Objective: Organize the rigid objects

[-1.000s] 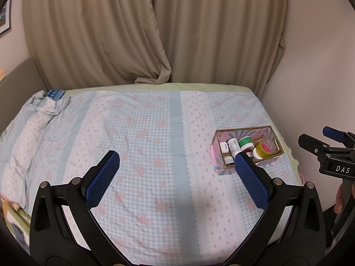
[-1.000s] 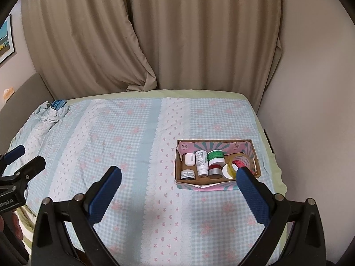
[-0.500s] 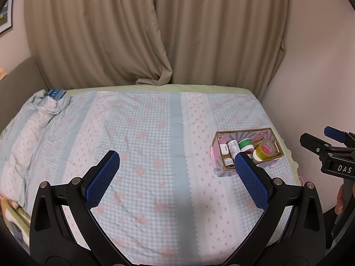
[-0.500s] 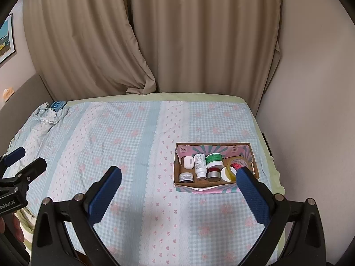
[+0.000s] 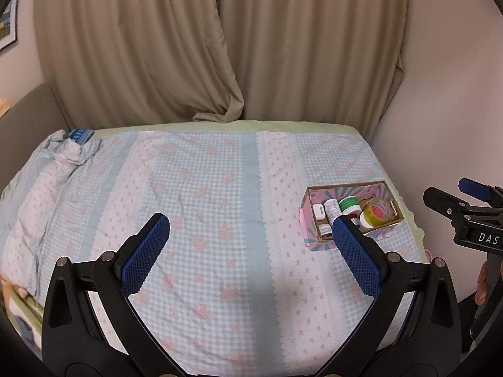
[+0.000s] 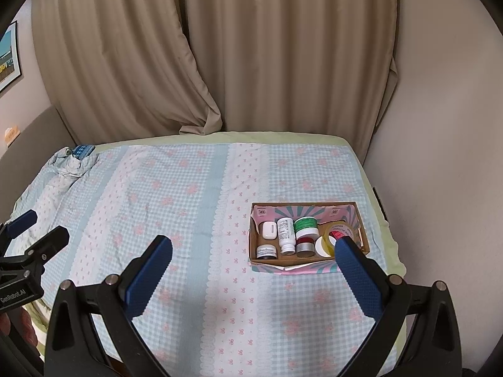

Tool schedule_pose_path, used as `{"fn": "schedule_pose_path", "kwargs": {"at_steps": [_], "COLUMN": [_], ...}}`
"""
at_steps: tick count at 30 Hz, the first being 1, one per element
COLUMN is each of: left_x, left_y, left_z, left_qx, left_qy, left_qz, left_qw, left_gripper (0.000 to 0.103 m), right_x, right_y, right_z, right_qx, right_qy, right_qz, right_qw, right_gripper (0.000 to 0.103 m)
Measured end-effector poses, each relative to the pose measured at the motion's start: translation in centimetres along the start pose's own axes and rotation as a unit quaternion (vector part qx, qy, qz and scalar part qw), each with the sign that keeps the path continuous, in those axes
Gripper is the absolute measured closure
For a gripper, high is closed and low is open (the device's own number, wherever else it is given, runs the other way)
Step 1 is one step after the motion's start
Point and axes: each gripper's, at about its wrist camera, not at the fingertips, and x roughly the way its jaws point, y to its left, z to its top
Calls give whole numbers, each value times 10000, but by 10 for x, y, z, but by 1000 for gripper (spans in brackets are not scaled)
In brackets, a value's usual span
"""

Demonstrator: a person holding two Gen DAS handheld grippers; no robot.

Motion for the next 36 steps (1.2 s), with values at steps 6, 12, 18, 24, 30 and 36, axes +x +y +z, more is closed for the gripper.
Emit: {"fn": "schedule_pose_path", "kwargs": {"at_steps": [6,12,18,24,30,36], "left_x": [1,2,3,4,5,12], "left_y": [0,2,2,4,4,6], "left_z": [2,3,3,4,6,11], "left_qx": [-5,-4,-5,-33,-8,-46], "left_qy": [-21,-39,-53,-44,-130,-173], "left_qz": [17,32,36,2,192,358], "left_qw": [10000,10000,10000,10000,9997,9992], "left_gripper": [0,0,0,0,0,0], "right_x": [0,0,0,0,2,12], "right_y": [0,0,-1,0,0,2], "right_z": [0,0,0,4,7,15], "right_qx": [27,21,19,11,4,-20], "right_qy": [-28,-32,-35,-41,-45,-45], "right_qz": [-14,-21,-18,-20,-11,11], "right_qw": [10000,10000,10000,10000,10000,10000], "right_gripper": [0,0,0,0,0,0]}}
